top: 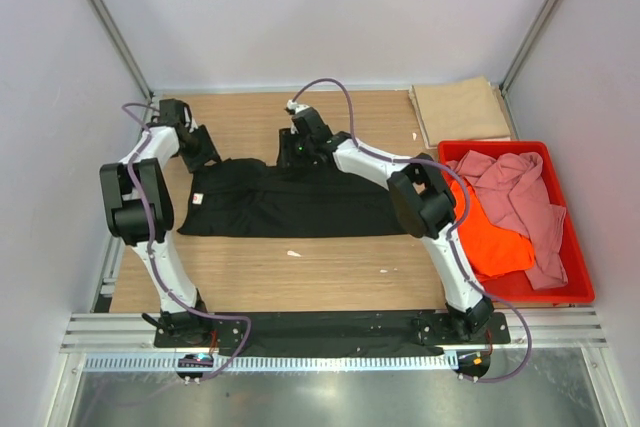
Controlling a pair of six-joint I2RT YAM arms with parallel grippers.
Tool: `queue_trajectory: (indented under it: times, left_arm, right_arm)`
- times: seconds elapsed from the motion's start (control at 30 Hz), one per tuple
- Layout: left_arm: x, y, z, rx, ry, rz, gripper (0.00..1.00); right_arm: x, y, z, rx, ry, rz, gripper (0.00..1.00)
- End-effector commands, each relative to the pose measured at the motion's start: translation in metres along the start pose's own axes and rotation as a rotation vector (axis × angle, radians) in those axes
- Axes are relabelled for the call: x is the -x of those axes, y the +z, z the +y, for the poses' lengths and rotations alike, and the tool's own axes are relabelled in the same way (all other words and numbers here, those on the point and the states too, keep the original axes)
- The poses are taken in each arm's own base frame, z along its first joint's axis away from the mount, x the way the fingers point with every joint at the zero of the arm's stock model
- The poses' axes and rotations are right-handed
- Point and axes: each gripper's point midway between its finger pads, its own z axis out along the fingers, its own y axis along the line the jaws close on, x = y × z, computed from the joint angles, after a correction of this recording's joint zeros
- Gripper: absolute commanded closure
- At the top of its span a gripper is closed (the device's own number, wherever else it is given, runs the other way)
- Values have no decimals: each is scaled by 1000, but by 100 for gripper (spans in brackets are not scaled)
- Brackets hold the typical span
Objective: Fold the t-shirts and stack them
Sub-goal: Fold the tshirt
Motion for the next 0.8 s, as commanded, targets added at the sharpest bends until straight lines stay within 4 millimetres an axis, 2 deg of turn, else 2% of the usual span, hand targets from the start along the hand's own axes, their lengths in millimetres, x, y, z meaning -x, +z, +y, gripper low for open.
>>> queue_trajectory:
  times: [0.0,0.07,0.1,0.17,0.2,0.3,0.5,0.77]
  left_arm:
    - [21,3,-12,-59,41,-42,50]
    - [22,5,-17,-84,39,-35,51]
    - [22,7,-17,-85,40,-33,51]
    - [22,10,-15,-76,38,-28,52]
    - [22,10,-14,-72,37,-23,53]
    - [21,12,-10,-49,29,-17,54]
    - [17,13,-3,-14,21,-7,55]
    - [16,13,-1,1,12,-2,55]
  right_arm:
    - [41,8,20,24,81,-124,52]
    - [49,14,24,30,95,-148,51]
    - [48,24,21,23,111,-148,51]
    - [48,31,22,29,126,-148,52]
    - [41,41,20,32,140,-133,52]
    - [43,49,31,89,148,-139,52]
    - [30,70,42,135,161,-119,52]
    - [20,72,55,160,137,-97,55]
